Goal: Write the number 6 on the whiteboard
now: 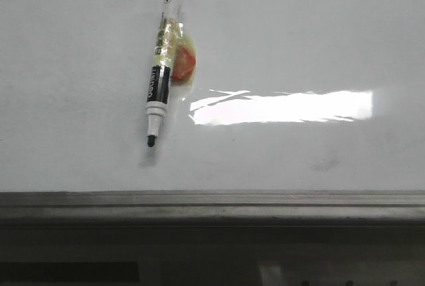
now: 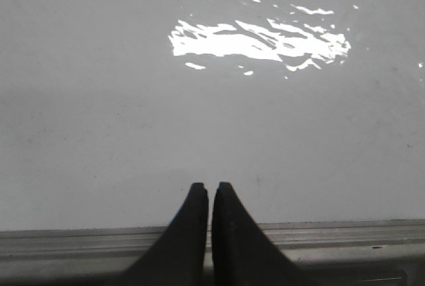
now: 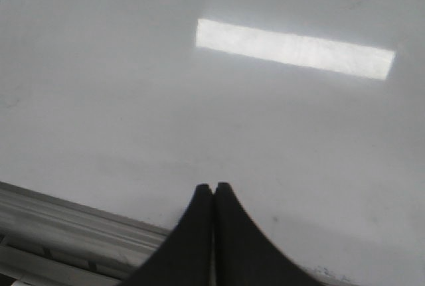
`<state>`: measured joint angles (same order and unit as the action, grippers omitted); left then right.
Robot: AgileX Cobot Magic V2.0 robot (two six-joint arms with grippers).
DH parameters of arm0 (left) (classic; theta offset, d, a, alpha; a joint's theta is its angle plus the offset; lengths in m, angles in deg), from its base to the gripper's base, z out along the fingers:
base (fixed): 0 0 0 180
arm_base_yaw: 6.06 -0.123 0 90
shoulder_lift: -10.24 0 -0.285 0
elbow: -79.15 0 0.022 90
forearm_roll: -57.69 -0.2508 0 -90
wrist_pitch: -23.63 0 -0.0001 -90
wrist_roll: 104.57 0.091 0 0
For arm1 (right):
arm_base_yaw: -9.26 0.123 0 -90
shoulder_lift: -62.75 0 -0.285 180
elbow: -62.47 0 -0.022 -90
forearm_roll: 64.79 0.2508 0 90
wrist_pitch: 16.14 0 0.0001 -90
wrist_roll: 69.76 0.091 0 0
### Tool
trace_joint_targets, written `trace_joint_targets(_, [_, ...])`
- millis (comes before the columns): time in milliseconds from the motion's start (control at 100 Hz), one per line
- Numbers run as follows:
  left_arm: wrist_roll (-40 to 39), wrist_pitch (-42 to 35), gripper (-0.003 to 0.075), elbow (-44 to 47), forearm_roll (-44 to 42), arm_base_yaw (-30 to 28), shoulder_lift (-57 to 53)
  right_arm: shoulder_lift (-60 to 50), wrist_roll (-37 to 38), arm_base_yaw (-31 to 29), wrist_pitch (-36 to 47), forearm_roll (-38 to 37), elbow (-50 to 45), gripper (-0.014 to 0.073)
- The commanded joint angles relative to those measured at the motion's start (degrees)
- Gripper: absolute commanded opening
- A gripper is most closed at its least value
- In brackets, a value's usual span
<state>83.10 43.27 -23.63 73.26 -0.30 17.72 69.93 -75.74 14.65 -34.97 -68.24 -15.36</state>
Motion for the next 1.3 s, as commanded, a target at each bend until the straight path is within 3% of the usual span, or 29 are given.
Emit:
trace_joint_targets(0, [-0.4, -3.3, -0.002, 1.3, 0.5, -0.1, -1.6, -0.9, -0.1, 0.1, 1.1, 0.1, -0.9, -0.0065])
trace_joint_targets(830, [-0.4, -3.3, -0.002, 1.3, 0.5, -0.1, -1.6, -0.9, -0.1, 0.1, 1.1, 0.1, -0.9, -0.0065])
trace_joint_targets(1030, [-0.4, -3.7, -0.002, 1.3, 1.2, -0.1, -1.6, -0.9, -0.1, 0.1, 8.4, -0.3, -0.9, -0.0065])
trace_joint_targets(1100, [-0.4, -5.4, -0.002, 1.3, 8.3, -0.1, -1.6, -0.9, 0.0, 0.1, 13.6, 1.5, -0.9, -0.0065])
trace_joint_targets(1140, [-0.5, -6.8, -0.002, 1.3, 17.3, -0.1, -1.6, -0.9, 0.0, 0.1, 16.9, 5.3, -0.9, -0.0065])
trace_joint_targets(1230, [-0.5, -8.0, -0.002, 1.3, 41.4, -0.1, -1.6, -0.9, 0.0, 0.1, 25.0, 24.0, -0.9, -0.0065])
trace_joint_targets(1290, [-0.5, -9.8, -0.002, 1.3, 48.4, -0.1, -1.6, -0.9, 0.0, 0.1, 27.1, 33.8, -0.9, -0.0065])
